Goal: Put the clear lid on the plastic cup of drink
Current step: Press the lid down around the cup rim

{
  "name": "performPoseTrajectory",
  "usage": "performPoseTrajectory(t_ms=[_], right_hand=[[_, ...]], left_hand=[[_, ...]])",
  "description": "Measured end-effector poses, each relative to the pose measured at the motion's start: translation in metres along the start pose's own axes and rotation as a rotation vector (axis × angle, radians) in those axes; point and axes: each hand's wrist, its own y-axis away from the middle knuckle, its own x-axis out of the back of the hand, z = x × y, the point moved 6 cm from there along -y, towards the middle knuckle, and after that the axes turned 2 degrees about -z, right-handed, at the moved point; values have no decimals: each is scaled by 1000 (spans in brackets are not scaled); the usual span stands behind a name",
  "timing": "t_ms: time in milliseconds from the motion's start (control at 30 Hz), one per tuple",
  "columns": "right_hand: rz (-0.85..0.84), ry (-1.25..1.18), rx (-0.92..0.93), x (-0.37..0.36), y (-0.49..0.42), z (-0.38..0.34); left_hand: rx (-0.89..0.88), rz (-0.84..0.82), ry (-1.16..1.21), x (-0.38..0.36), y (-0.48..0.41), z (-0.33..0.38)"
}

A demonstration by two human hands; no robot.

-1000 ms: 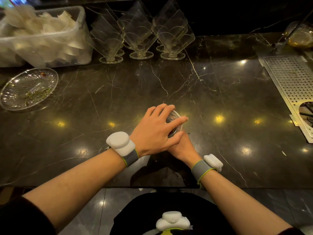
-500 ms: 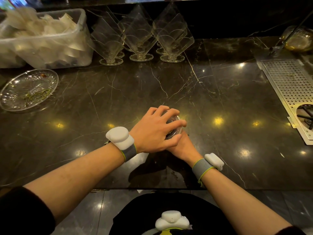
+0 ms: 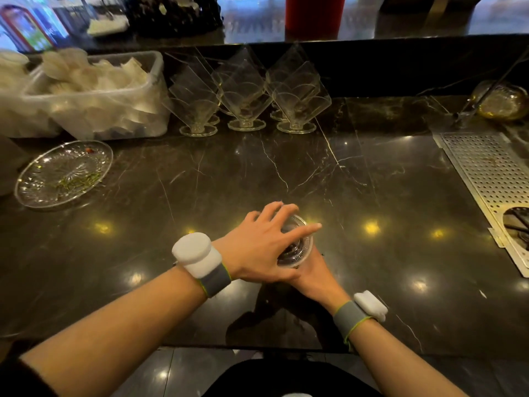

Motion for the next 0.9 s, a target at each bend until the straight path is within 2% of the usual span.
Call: performPoseTrajectory(t_ms=[233,567,900], right_hand=[[42,-38,-48,6,-8,4],[89,34,-123,25,2,24],[93,92,-127,34,3,26]], left_hand=[[46,-2,9,19,-11,-19],[308,-21,74,37,-30,-101],[330,-32,133,22,-36,-110]])
